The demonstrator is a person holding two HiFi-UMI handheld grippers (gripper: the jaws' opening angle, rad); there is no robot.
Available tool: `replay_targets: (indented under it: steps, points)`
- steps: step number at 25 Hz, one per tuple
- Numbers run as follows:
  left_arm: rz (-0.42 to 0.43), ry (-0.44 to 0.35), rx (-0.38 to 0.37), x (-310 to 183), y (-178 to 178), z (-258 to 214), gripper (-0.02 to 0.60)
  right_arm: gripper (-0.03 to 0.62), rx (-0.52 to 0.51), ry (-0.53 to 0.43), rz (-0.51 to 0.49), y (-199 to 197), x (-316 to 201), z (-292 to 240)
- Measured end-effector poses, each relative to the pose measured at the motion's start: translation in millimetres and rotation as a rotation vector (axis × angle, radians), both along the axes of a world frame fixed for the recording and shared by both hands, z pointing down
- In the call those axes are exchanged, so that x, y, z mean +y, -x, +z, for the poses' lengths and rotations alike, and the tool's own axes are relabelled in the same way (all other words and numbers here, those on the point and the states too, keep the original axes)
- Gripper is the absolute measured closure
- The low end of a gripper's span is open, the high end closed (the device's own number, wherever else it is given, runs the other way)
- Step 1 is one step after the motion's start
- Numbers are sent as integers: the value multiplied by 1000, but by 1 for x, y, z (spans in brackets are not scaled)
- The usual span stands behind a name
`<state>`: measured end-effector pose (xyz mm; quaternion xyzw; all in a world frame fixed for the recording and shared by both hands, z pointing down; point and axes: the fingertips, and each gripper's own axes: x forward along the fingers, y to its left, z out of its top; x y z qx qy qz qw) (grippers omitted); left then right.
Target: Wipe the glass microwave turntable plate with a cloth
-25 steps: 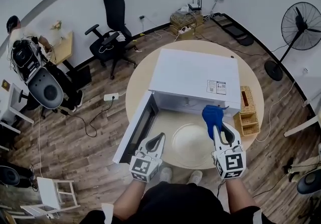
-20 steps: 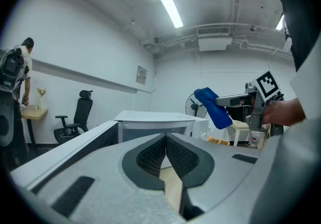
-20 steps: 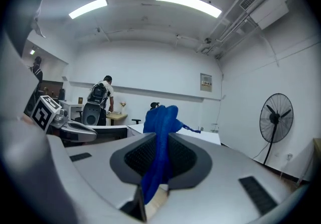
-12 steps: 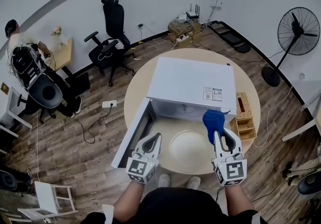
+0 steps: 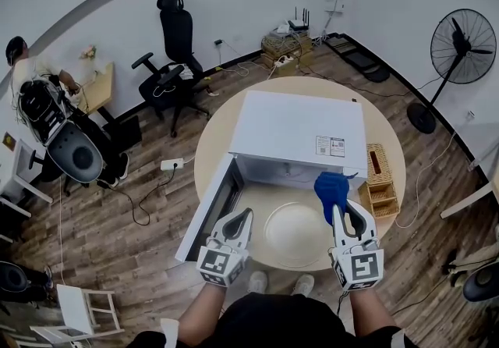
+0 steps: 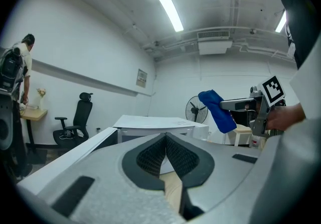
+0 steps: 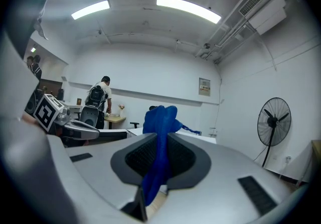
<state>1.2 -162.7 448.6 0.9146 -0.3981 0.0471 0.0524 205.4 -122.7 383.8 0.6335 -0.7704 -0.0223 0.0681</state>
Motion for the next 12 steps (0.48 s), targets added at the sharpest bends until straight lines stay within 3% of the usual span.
replay_targets:
  steps: [12]
  points:
    - [30,5,18,6,-11,-5,575,540,15,-19,3,6,-1,0]
